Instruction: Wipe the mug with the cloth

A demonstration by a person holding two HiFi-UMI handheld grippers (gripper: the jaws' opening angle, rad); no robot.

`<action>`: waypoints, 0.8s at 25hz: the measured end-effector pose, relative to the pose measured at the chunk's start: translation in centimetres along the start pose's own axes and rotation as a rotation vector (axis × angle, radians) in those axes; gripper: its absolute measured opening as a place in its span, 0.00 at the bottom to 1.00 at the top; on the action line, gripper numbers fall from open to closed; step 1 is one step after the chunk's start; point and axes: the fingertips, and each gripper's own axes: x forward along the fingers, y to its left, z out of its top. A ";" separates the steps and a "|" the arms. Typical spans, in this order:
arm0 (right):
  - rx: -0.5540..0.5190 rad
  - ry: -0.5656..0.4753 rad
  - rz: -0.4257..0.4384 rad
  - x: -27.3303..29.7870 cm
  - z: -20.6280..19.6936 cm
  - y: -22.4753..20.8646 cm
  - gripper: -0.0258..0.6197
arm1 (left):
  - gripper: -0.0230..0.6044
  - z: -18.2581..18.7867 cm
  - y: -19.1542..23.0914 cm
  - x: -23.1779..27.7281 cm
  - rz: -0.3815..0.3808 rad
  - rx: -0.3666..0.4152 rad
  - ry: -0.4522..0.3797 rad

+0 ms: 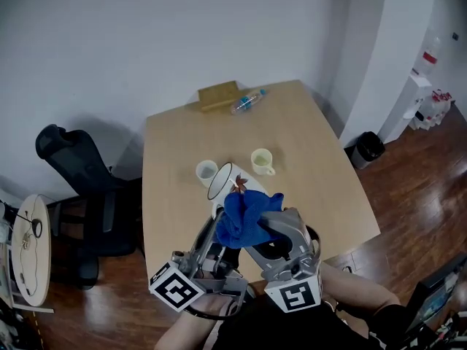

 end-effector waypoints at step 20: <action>2.425 -0.447 0.709 -1.5 -3.6 -5.2 0.25 | 0.13 -1.4 -10.9 -3.7 -0.621 0.173 0.168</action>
